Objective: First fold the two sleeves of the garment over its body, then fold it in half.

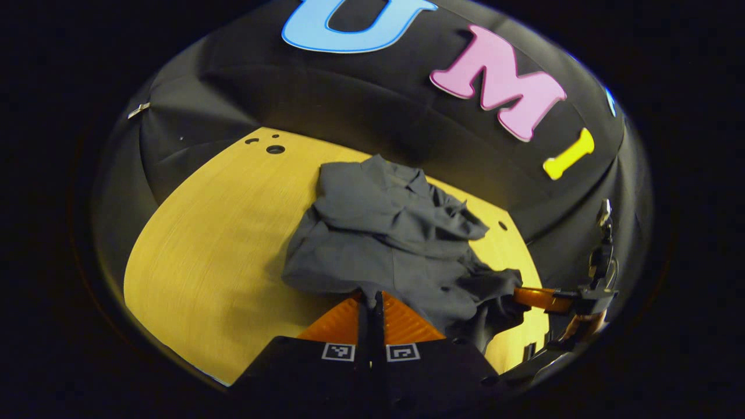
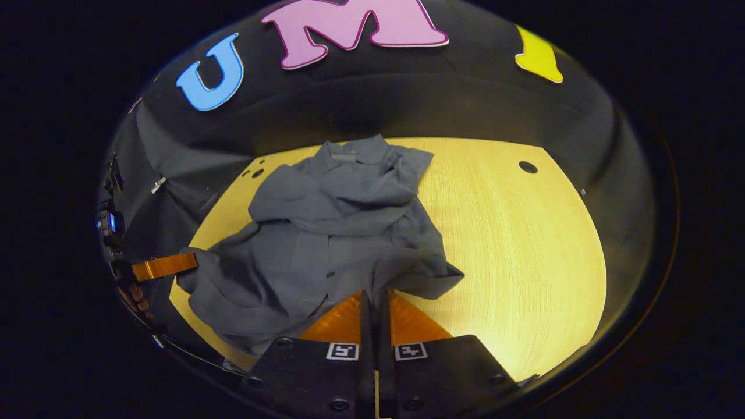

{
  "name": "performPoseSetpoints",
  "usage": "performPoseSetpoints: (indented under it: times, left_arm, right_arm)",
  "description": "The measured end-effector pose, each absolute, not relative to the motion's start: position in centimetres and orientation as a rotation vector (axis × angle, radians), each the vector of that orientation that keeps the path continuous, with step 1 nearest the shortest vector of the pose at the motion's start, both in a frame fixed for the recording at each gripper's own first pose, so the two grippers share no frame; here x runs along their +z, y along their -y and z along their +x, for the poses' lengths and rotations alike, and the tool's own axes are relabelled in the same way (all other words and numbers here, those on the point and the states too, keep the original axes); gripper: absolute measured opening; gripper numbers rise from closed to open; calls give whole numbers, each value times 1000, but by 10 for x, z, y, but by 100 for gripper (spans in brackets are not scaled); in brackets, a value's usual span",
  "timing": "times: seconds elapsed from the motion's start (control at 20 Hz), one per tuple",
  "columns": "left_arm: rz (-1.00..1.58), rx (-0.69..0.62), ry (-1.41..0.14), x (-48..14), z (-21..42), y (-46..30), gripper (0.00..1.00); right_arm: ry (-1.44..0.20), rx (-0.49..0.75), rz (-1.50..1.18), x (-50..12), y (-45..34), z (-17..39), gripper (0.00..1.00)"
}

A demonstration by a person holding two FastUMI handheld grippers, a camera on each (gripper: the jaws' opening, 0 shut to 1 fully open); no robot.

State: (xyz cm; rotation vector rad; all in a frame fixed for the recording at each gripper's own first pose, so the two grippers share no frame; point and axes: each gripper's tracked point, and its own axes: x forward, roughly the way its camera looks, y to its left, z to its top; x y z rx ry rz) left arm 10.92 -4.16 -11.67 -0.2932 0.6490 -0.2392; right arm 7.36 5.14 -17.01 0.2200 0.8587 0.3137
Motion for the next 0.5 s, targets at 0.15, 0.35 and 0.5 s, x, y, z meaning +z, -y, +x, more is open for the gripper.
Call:
performPoseSetpoints:
  times: [0.15, 0.35, 0.5]
  left_arm:
    - [-302, -231, -592, -91, 145, 33, 5]
    - [-294, -235, -518, -58, 198, 34, 5]
    - [-290, -225, -444, -32, 241, 38, 5]
  right_arm:
    - [-788, 311, 217, -149, -51, 108, 7]
    - [-715, 309, 215, -128, -53, 159, 8]
    - [-666, 300, 236, -116, -59, 197, 7]
